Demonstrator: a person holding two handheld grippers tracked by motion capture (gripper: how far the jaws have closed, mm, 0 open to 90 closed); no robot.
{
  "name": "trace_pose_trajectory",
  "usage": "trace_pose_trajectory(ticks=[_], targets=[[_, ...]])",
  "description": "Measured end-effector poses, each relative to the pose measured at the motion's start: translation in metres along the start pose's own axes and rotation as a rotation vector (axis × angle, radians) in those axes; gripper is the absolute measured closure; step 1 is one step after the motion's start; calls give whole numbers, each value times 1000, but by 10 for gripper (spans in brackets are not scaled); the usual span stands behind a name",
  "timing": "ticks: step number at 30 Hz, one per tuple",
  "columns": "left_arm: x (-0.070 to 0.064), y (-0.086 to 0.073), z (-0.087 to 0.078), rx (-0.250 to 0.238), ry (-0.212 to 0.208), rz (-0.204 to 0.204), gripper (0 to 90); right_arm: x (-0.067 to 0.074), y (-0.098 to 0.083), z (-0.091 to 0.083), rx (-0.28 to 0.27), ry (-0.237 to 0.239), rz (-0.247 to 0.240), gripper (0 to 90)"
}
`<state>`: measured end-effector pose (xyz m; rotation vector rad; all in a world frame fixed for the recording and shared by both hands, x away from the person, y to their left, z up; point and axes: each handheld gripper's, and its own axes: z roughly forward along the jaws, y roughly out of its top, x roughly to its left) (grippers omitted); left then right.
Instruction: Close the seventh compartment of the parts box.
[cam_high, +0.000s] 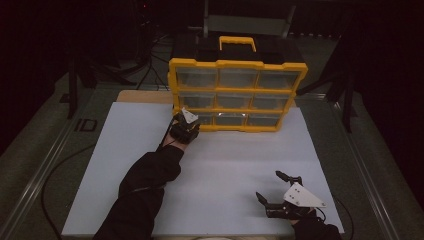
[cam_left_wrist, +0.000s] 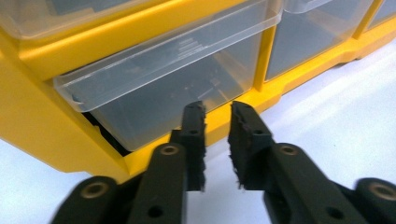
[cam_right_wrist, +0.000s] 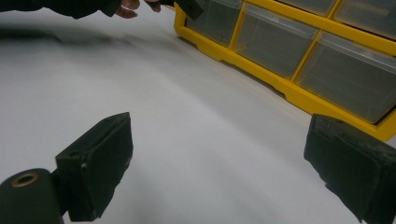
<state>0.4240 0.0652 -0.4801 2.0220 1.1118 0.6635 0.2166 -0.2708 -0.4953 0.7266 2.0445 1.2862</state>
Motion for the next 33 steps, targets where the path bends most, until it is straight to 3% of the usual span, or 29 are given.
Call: trace_pose_trajectory(ticks=[11,15,19,27,33], targets=[[-2,-3,-4,-3,21,-17,538,1,0,0,3,2,-2,80],[1,-6,-5,-2,-12,-19,485,1,0,1,2,2,-2,80],[2,-9,-5,9,-36,-20,370,1,0,0,4,1,1,80],[4,-8,-6,44,-86,-32,22,1,0,0,3,-1,-1,80],[5,-8,-9,40,-113,-15,0,0,0,0,3,-3,-2,80]])
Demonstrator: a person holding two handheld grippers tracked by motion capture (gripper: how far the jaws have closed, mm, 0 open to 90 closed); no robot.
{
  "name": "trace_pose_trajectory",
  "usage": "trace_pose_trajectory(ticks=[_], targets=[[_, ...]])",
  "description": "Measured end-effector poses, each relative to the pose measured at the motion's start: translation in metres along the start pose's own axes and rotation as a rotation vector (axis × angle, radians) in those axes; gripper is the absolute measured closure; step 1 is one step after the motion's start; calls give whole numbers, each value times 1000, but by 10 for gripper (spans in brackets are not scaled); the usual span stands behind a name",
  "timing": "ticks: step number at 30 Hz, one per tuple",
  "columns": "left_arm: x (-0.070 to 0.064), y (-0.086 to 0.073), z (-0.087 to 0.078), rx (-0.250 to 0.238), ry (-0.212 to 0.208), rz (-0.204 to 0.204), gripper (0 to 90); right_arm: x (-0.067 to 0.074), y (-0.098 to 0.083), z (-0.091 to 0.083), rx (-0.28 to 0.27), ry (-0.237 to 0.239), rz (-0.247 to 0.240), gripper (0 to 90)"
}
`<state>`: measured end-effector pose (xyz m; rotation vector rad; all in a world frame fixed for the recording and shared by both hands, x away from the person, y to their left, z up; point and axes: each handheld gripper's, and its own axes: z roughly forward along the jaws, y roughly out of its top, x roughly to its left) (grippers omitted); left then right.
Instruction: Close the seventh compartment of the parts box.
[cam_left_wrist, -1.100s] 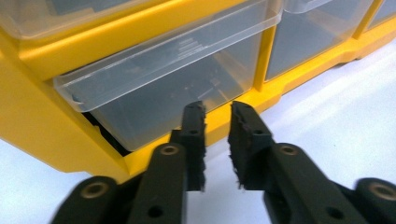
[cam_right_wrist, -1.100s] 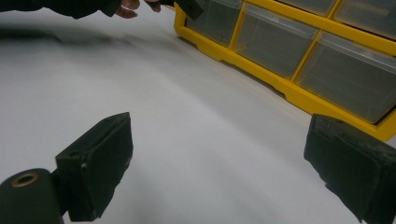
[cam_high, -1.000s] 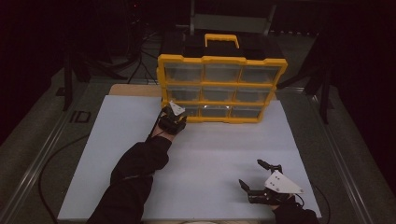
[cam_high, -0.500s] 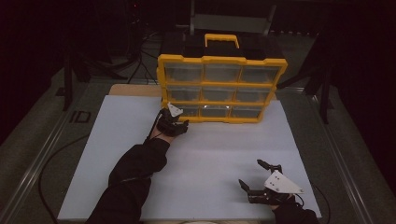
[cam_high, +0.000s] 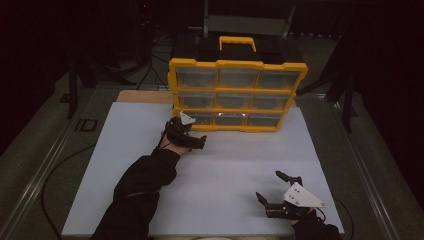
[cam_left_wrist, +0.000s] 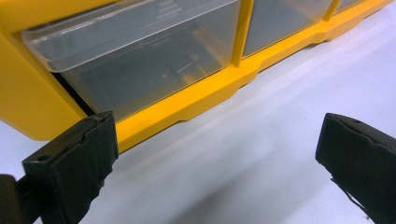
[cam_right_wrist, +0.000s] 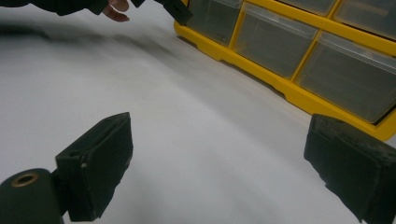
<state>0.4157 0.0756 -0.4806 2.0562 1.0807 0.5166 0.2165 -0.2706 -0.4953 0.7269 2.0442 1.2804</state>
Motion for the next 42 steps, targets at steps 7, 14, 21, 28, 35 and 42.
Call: trace_pose_trajectory(ticks=[7,14,21,28,35,42], targets=[[-1,1,-6,-5,-47,44,0,0,0,0,0,1,0,80],[-2,2,-12,-9,-73,62,0,1,1,0,0,0,-1,80],[-4,0,-17,-7,-113,83,0,1,1,0,2,0,0,80],[-4,0,-23,-19,-142,92,0,1,1,0,2,1,3,80],[-6,-4,-29,-20,-172,117,0,1,1,-1,-1,1,2,80],[-6,-11,-36,-24,-194,130,0,1,1,-1,0,1,2,80]])
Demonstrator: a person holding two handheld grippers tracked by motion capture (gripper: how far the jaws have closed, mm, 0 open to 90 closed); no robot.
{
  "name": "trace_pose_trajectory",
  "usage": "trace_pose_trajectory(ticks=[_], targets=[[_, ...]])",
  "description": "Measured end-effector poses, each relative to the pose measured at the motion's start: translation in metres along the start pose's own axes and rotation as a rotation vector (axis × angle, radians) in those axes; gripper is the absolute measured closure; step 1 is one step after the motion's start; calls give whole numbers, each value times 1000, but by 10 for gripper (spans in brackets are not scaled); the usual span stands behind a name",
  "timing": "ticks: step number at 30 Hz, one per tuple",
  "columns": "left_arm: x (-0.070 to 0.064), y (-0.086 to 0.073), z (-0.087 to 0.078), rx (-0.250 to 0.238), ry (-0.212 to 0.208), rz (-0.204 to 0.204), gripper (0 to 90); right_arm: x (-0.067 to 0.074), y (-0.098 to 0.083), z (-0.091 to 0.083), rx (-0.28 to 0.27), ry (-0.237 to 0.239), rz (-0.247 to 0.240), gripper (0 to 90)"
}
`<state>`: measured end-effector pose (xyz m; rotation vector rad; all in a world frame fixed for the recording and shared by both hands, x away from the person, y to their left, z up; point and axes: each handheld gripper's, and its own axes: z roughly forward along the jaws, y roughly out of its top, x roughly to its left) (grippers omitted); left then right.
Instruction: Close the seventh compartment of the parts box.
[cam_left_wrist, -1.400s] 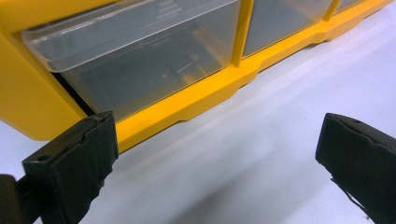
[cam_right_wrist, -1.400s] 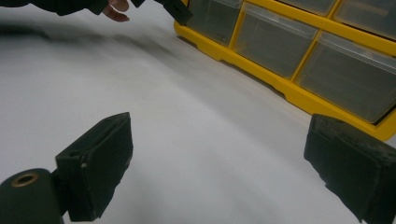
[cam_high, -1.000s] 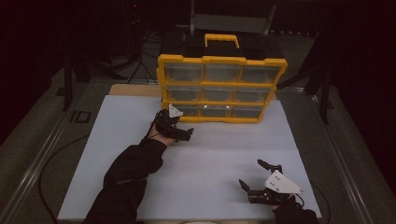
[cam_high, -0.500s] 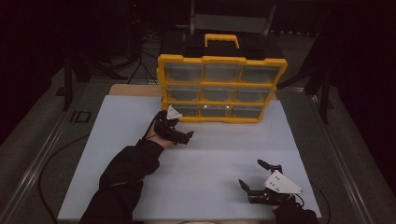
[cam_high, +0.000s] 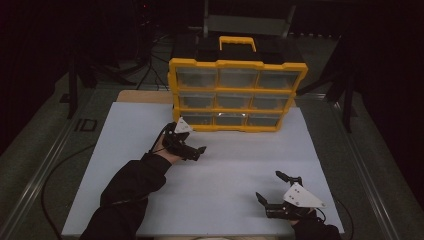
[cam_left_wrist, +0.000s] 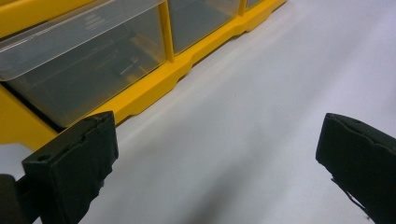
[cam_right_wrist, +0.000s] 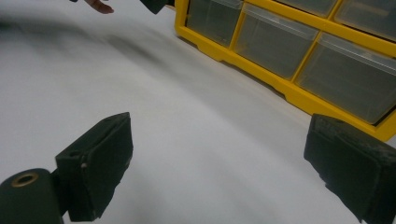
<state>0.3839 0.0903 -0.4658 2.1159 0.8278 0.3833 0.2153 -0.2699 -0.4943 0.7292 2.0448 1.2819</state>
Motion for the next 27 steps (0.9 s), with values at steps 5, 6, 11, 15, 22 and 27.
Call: trace_pose_trajectory(ticks=[5,6,11,15,22,27], targets=[[-1,-5,-8,-6,-19,7,0,0,0,0,1,1,-1,80],[-2,-6,-10,-10,-17,10,0,0,0,0,0,1,-1,80],[-2,-9,-14,-21,-30,8,0,0,0,0,-1,1,-2,80],[-4,-12,-19,-26,-41,17,0,0,0,0,-1,0,1,80],[-1,-20,-29,-20,-53,16,0,0,0,0,-1,-1,1,80],[-1,-25,-35,-31,-56,15,0,0,0,0,1,-2,1,80]])
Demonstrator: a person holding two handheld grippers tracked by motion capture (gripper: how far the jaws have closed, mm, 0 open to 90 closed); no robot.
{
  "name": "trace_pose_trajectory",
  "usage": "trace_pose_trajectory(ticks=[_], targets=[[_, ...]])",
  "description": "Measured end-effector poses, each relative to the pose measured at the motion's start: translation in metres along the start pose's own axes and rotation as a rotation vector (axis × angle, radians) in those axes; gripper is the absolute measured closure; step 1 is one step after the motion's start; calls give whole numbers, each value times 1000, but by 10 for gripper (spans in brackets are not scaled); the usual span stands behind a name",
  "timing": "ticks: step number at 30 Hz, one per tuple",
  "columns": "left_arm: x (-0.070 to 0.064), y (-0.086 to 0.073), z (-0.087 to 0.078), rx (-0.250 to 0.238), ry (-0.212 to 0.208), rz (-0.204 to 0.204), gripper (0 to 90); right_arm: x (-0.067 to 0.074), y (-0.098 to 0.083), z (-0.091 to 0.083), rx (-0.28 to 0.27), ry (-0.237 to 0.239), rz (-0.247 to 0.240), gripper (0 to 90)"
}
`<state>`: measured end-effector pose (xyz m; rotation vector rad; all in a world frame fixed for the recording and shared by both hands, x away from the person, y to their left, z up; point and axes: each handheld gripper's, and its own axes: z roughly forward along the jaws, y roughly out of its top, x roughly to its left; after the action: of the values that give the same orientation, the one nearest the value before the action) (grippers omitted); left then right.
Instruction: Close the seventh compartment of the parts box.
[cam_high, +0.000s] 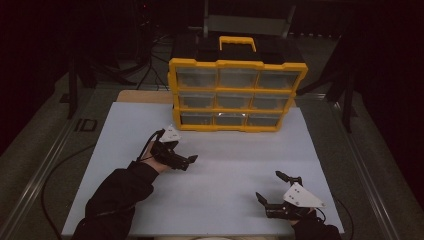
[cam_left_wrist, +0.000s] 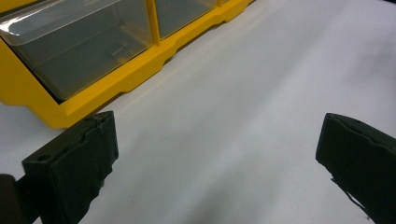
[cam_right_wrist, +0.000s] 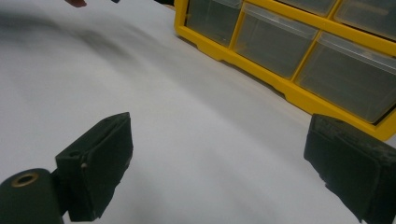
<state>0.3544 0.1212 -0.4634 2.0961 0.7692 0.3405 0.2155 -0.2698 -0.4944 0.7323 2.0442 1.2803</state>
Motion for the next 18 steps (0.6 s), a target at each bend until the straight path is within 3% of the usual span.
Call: trace_pose_trajectory(ticks=[18], targets=[[-3,-22,-25,-20,16,-17,0,1,0,0,3,-1,-5,80]])
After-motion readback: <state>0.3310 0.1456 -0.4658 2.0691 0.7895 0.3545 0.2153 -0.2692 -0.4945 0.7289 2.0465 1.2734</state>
